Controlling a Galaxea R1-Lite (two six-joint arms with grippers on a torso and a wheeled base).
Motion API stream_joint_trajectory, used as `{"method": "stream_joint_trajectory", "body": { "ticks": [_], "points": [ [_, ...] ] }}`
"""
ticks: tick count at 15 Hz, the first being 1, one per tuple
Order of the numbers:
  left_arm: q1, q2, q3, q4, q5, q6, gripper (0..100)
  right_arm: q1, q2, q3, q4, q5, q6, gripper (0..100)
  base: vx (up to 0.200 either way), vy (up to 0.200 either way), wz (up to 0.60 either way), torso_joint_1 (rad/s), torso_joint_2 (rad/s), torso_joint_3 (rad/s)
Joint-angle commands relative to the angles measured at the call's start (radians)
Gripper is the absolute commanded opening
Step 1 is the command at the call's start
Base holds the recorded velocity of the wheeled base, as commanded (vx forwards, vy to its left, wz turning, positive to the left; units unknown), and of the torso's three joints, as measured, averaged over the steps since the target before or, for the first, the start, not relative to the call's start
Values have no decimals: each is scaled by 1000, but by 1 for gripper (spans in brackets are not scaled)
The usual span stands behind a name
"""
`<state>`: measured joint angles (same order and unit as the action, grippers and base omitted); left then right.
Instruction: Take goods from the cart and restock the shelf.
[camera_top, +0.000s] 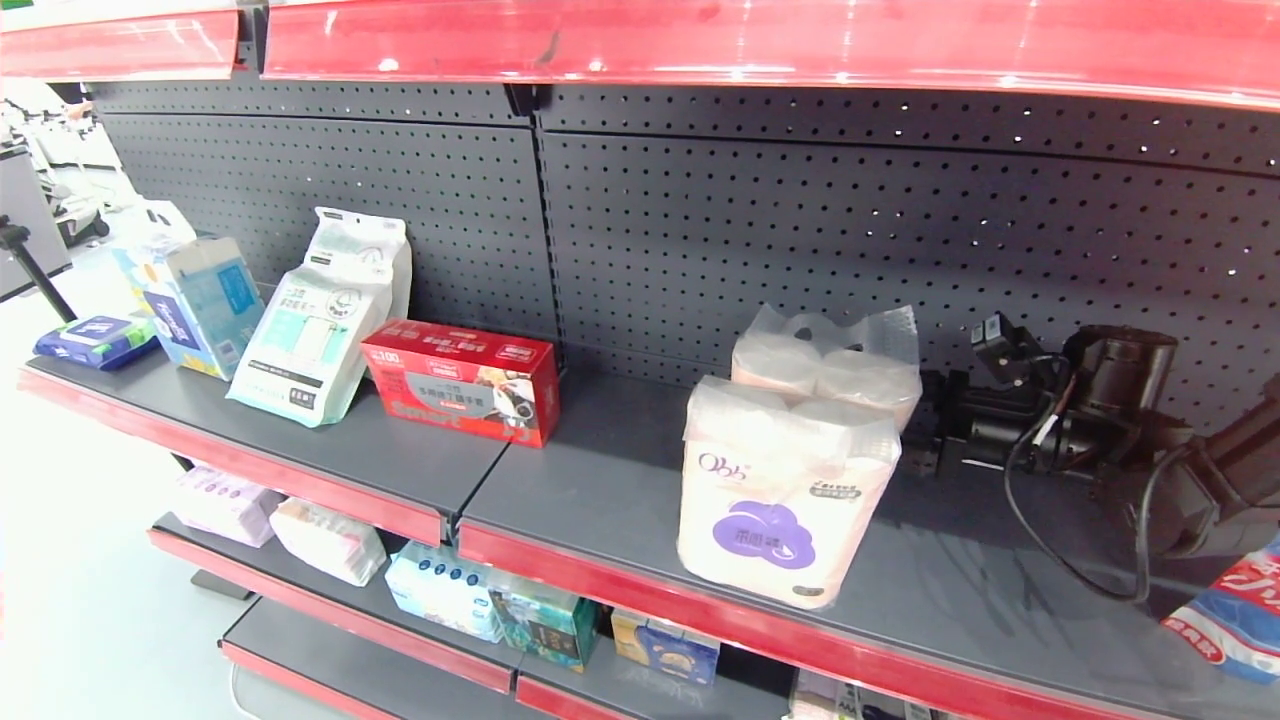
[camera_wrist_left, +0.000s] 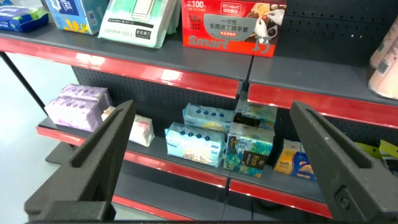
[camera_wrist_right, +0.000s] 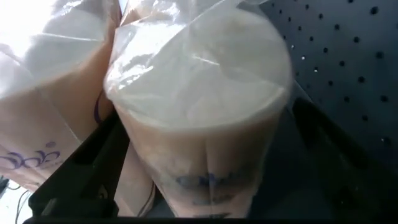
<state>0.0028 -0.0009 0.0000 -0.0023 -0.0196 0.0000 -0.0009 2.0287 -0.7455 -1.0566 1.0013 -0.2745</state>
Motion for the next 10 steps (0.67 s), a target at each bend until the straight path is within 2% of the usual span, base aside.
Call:
{"method": "stream_joint_trajectory", "body": {
  "ticks": [1, 10],
  "points": [
    [0, 1, 0, -1, 0, 0, 100, -10, -38, 21, 0, 0, 1, 100, 0, 0, 0, 0, 0, 0],
    [0, 1, 0, -1, 0, 0, 100, -82, -159, 146, 41, -4, -6, 100, 0, 0, 0, 0, 0, 0]
  ]
}}
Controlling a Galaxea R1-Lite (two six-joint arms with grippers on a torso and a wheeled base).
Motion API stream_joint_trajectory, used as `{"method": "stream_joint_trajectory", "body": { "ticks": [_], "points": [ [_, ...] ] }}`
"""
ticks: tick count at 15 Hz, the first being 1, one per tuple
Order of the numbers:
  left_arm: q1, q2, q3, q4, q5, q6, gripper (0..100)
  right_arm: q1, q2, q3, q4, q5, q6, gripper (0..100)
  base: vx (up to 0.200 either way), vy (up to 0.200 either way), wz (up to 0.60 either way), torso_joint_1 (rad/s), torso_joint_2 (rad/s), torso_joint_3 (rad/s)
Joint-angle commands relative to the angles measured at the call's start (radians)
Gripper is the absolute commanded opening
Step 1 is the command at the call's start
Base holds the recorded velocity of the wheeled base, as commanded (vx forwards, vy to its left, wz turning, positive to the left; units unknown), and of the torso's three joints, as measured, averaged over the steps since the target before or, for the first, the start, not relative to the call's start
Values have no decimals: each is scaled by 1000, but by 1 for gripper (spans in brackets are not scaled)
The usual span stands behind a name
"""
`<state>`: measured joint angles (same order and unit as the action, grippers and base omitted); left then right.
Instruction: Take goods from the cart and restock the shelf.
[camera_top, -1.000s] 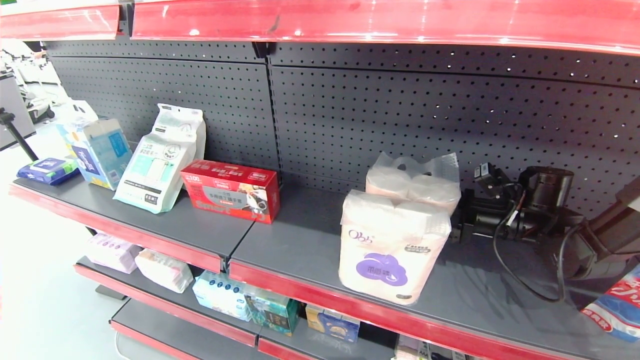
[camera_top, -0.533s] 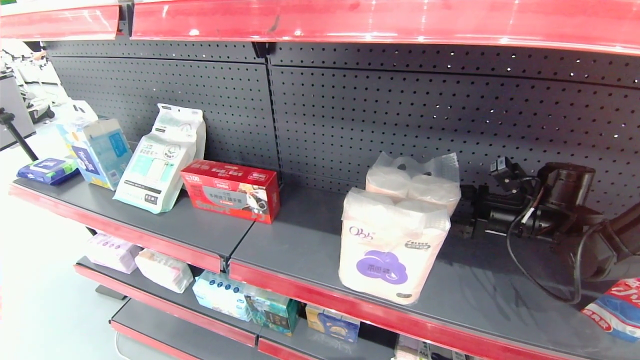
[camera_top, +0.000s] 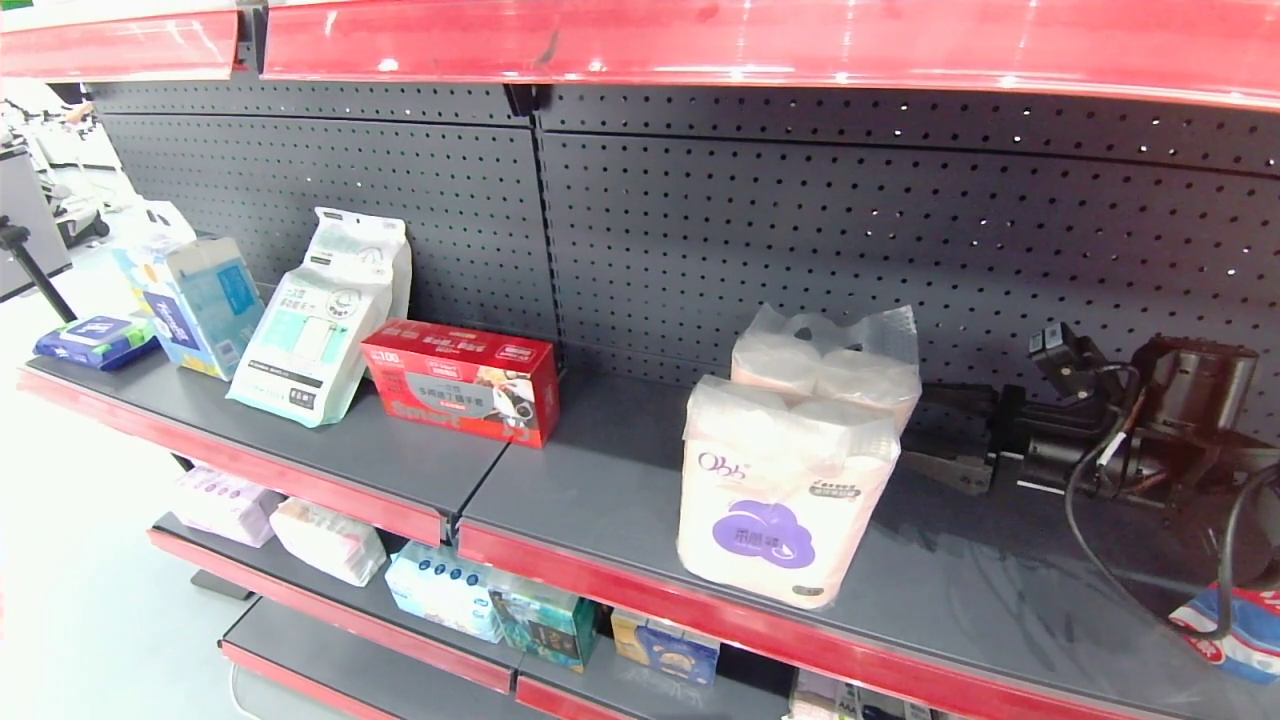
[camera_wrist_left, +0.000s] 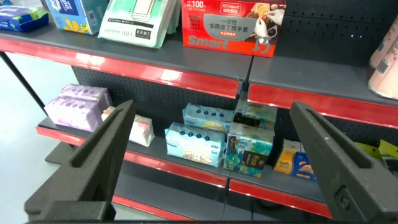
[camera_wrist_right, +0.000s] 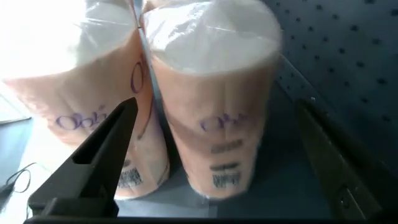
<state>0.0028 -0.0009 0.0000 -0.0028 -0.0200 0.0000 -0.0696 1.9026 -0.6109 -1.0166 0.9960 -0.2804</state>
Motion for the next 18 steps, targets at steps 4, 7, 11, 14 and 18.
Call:
{"method": "stream_joint_trajectory", "body": {
  "ticks": [4, 7, 11, 14, 18],
  "points": [
    [0, 1, 0, 0, 0, 0, 100, -49, -79, 51, 4, 1, 3, 100, 0, 0, 0, 0, 0, 0],
    [0, 1, 0, 0, 0, 0, 100, -81, -106, 82, 3, -5, -2, 100, 0, 0, 0, 0, 0, 0],
    [0, 1, 0, 0, 0, 0, 100, -82, -158, 155, 4, -22, 4, 100, 0, 0, 0, 0, 0, 0],
    [0, 1, 0, 0, 0, 0, 100, -79, -208, 217, 4, -20, 1, 100, 0, 0, 0, 0, 0, 0],
    [0, 1, 0, 0, 0, 0, 100, -30, -267, 273, 3, -20, 17, 100, 0, 0, 0, 0, 0, 0]
  ]
}}
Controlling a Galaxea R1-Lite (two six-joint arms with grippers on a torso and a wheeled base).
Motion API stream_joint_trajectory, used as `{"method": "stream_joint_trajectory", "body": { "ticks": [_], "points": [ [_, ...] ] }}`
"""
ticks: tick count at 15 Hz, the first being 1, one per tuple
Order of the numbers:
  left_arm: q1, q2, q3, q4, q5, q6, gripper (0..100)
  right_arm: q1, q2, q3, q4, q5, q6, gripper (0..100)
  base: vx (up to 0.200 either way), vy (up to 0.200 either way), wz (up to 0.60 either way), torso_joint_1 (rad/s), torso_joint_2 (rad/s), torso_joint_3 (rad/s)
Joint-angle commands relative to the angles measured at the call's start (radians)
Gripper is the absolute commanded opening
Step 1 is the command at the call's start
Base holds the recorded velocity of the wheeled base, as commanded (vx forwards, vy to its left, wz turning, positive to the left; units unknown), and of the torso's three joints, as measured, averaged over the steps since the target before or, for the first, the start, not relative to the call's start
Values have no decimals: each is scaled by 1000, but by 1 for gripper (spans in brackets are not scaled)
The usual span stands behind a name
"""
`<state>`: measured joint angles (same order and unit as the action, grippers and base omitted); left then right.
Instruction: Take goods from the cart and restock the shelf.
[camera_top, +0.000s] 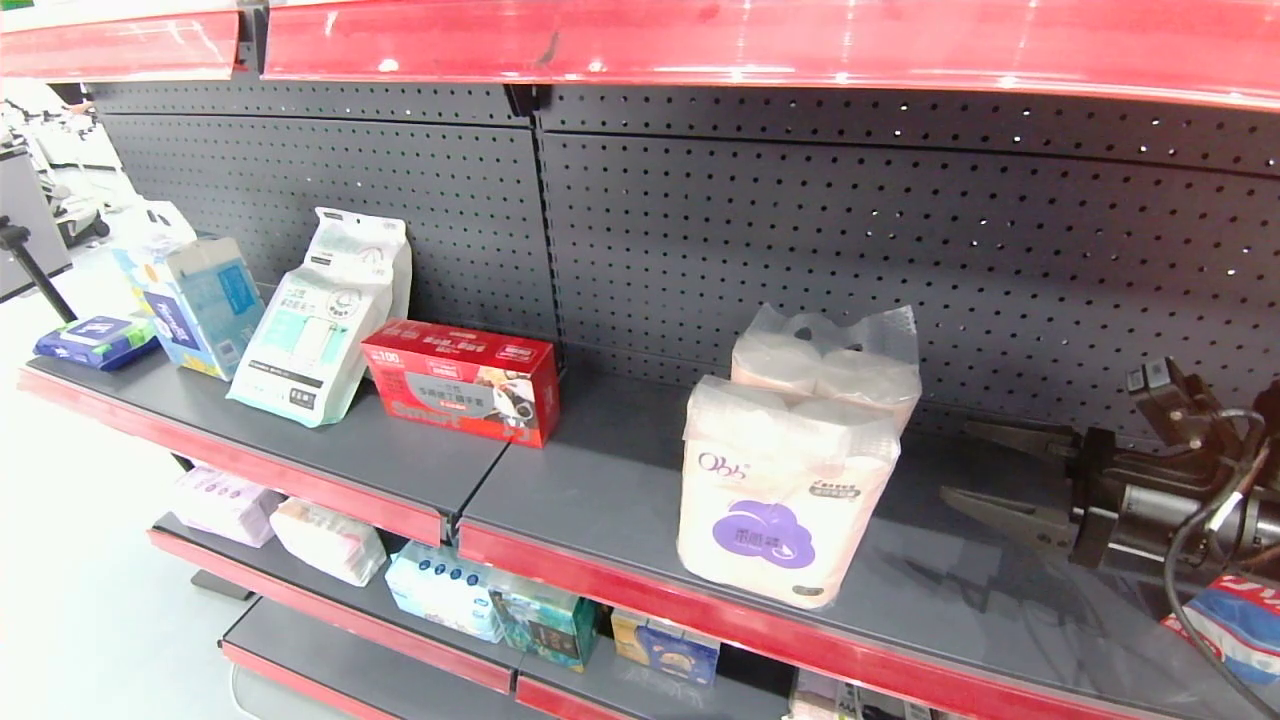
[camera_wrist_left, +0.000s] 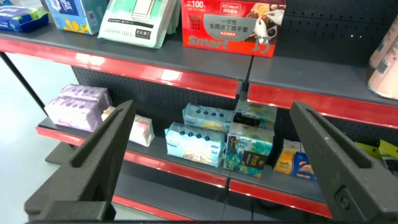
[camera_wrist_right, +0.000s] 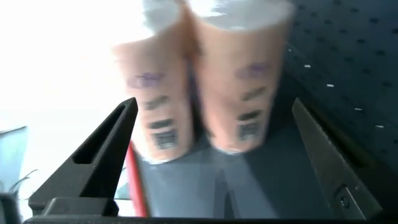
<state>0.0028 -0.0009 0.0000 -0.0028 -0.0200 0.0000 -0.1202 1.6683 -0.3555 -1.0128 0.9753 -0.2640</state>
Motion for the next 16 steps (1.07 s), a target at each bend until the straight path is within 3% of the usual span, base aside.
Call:
{"method": "stream_joint_trajectory", "body": {
  "ticks": [1, 6, 16],
  "points": [
    [0, 1, 0, 0, 0, 0, 100, 45, -42, 23, -1, 0, -1, 100, 0, 0, 0, 0, 0, 0],
    [0, 1, 0, 0, 0, 0, 100, 145, -44, 18, -1, -33, 2, 100, 0, 0, 0, 0, 0, 0],
    [0, 1, 0, 0, 0, 0, 100, 188, 36, -8, -1, -69, 6, 100, 0, 0, 0, 0, 0, 0]
  ]
}}
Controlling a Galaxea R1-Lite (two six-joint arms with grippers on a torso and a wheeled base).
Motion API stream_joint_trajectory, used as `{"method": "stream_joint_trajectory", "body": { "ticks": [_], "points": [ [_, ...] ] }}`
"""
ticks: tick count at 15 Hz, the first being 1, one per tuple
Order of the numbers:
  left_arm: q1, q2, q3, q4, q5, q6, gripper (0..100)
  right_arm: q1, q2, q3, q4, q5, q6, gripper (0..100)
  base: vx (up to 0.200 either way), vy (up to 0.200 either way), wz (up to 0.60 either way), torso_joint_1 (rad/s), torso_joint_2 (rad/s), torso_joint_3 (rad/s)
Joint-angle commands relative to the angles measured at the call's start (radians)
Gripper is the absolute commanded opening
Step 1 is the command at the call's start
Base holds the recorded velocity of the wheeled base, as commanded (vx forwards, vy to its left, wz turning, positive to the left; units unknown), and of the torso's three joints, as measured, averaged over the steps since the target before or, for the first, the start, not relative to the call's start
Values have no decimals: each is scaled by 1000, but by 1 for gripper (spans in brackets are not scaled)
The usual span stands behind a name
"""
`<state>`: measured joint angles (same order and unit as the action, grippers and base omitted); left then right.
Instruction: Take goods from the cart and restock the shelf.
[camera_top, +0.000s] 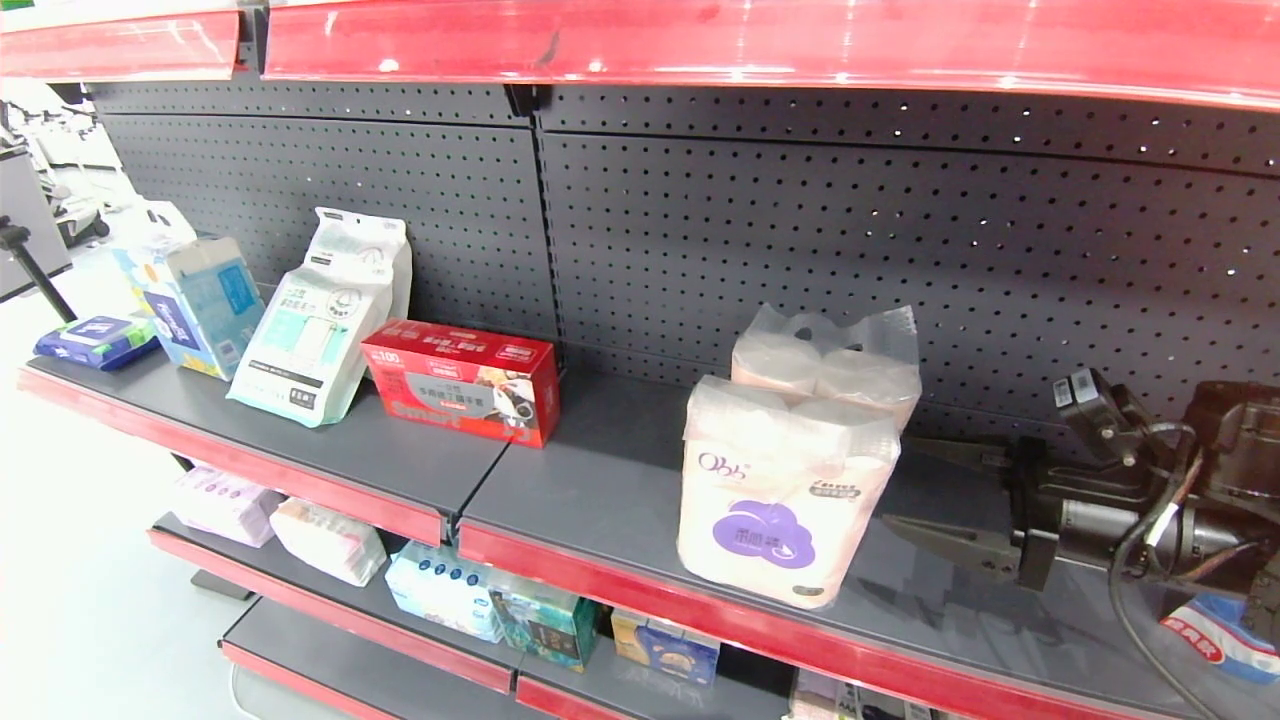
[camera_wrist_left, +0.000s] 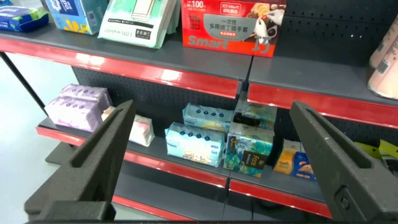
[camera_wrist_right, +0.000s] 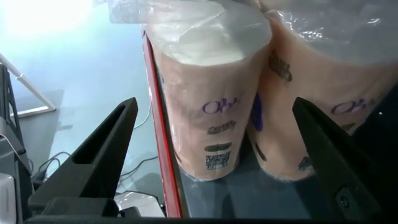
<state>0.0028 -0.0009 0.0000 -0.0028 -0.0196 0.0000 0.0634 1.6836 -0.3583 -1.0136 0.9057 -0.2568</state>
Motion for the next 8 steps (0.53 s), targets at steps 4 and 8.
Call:
{"method": "stream_joint_trajectory", "body": {
  "ticks": [4, 8],
  "points": [
    [0, 1, 0, 0, 0, 0, 100, 19, 42, -33, -2, -1, -1, 100, 0, 0, 0, 0, 0, 0],
    [0, 1, 0, 0, 0, 0, 100, 56, 67, -39, -2, -33, 1, 100, 0, 0, 0, 0, 0, 0]
  ]
}}
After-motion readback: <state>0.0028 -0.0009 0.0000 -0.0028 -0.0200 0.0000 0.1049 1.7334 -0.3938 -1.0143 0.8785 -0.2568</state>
